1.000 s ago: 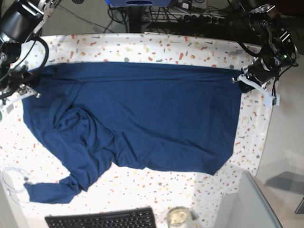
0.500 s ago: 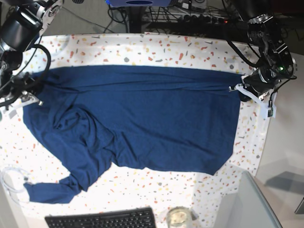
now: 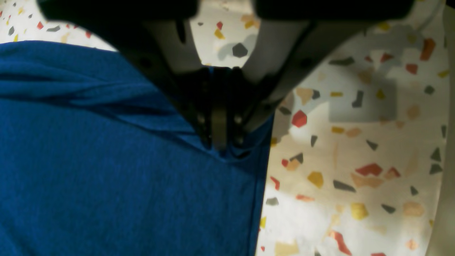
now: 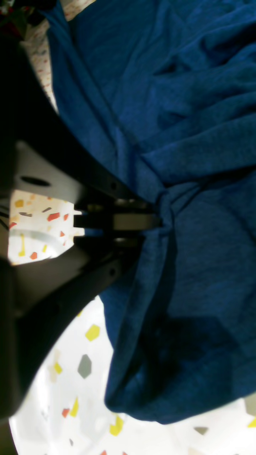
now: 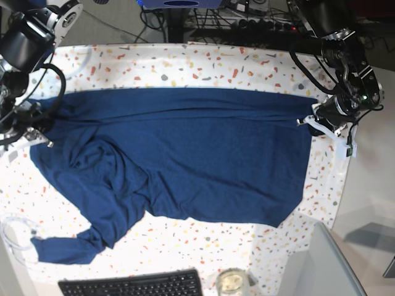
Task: Layout the t-shirt on the table in an organized manner, then fold the t-shirt properly
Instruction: 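Lower the shoulder edge flat with both grippers and hold it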
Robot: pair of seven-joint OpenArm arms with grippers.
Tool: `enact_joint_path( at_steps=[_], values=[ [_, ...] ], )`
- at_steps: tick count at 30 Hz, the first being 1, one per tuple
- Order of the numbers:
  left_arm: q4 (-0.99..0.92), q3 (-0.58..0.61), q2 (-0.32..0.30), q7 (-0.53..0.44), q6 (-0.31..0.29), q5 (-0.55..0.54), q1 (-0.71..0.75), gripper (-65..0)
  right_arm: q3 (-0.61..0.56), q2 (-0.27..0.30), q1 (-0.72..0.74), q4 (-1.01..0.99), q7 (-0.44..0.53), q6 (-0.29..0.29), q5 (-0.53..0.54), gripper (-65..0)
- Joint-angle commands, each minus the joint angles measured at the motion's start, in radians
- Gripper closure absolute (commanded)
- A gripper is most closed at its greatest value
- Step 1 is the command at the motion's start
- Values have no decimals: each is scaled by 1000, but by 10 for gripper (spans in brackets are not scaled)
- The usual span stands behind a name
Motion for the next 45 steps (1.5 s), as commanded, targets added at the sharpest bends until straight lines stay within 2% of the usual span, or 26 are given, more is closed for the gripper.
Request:
enact_joint_path(
  at_steps=[1,11,16,45],
  values=[
    [16,-3,-11,-15,1,-7,-14,0,1,28,22,12,16,-9,7,-2],
    [16,2,-8,-17,1,-7,-17,0,0,36,29,-84,57,0,7,-2],
    [16,2,-9,-17,1,-7,-21,0,-89,36,32,-84,62,-5,9,-2],
    [13,-6,-6,-18,1,-7,-44,0,-85,36,26,-85,123,-8,9,-2]
  ],
)
